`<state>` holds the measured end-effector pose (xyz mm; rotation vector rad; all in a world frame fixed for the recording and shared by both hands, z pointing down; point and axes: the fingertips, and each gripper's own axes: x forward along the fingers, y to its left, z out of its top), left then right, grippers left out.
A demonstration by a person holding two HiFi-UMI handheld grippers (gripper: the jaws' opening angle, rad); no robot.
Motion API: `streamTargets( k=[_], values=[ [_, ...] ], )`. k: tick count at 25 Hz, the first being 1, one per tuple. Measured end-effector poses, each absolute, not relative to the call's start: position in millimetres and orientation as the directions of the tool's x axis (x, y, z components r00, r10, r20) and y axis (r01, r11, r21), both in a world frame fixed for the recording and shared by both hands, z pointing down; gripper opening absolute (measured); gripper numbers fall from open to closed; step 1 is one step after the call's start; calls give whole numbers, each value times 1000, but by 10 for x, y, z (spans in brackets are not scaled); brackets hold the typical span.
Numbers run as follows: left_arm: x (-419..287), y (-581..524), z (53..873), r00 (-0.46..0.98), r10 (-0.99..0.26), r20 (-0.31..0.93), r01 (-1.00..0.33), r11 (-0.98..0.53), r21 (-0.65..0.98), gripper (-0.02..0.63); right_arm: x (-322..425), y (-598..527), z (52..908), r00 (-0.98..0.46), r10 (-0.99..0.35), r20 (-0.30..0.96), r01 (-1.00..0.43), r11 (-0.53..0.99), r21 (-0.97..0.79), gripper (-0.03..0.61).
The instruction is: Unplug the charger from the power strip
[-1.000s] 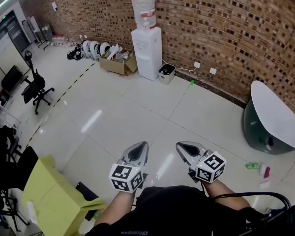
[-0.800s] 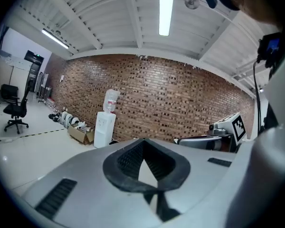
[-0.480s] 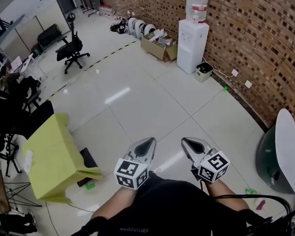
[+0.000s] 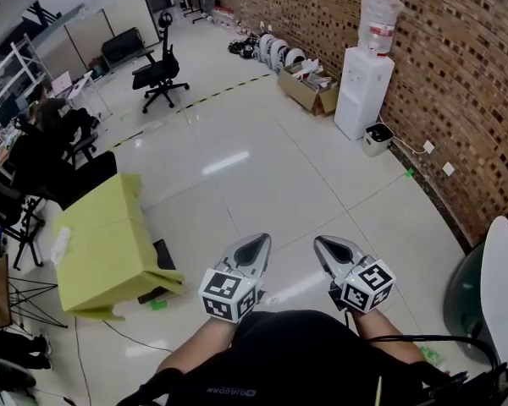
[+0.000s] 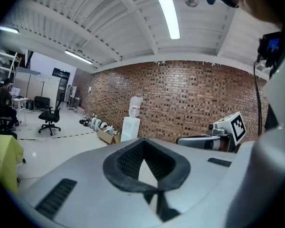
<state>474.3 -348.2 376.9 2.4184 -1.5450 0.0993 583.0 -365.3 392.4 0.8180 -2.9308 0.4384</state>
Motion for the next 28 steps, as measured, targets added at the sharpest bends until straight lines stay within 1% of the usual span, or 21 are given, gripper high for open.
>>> streamTargets(
  k=[5, 10, 17, 28],
  values=[
    [4435, -3184, 3742, 363, -915, 176, -923, -327, 201, 5, 5581, -3392, 3950, -881, -449, 149, -473, 846, -247, 3],
    [4129, -2749, 3841, 317, -927, 201, -936, -271, 226, 3, 5318, -3063, 3998, -891, -421, 171, -453, 849, -272, 3],
    [3695, -2174, 3864, 240, -950, 201, -951, -189, 246, 5, 4916, -2512, 4064, -915, -350, 199, -396, 874, -284, 3],
    [3253, -1385, 3885, 162, -966, 201, -960, -107, 258, 5, 4506, -1799, 4074, -934, -285, 215, -338, 900, -275, 3]
  ],
)
